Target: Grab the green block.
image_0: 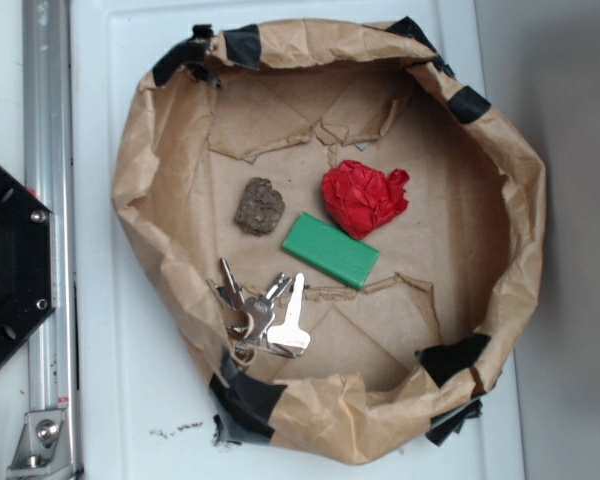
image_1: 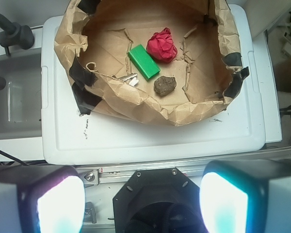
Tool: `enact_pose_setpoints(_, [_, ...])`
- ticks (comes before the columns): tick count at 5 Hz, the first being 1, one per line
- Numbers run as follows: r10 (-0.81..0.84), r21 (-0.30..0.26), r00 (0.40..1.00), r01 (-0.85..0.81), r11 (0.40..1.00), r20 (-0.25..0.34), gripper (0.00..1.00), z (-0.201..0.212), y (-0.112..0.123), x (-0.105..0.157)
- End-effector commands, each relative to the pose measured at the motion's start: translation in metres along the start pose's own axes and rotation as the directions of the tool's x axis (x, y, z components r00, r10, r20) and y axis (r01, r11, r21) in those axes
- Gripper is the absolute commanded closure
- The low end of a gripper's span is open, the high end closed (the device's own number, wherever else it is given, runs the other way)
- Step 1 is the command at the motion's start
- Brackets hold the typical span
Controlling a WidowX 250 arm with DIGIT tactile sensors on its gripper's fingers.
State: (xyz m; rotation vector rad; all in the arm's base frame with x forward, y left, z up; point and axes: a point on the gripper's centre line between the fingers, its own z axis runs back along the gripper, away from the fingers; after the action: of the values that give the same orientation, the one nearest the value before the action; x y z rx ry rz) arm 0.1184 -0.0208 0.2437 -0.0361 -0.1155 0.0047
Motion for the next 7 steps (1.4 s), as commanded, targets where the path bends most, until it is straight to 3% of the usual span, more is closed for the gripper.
enact_pose_setpoints(1, [0.000,0.000,1.000,0.000,1.000,0.000,0.00,0.000,0.000,0.000])
enact_pose_setpoints(2, [-0.019,0.068,0.982,0.006,0.998,0.186,0.00,-0.035,0.029,0.041])
enact_pose_setpoints(3, [-0.020,0.019,0.987,0.017,1.000,0.158,0.00,-0.093,0.040,0.085])
enact_pose_setpoints(4, [-0.061,0.004,0.994,0.061,0.998,0.086,0.00,-0.149,0.031,0.101])
enact_pose_setpoints(5, [-0.113,-0.034,0.993,0.113,0.993,0.018,0.00,-0.200,0.017,0.101])
enact_pose_setpoints(6, [-0.184,-0.054,0.983,0.183,0.982,-0.005,0.00,-0.225,0.001,0.099])
enact_pose_setpoints(7, [-0.263,-0.051,0.965,0.263,0.963,0.019,0.00,-0.232,-0.006,0.114])
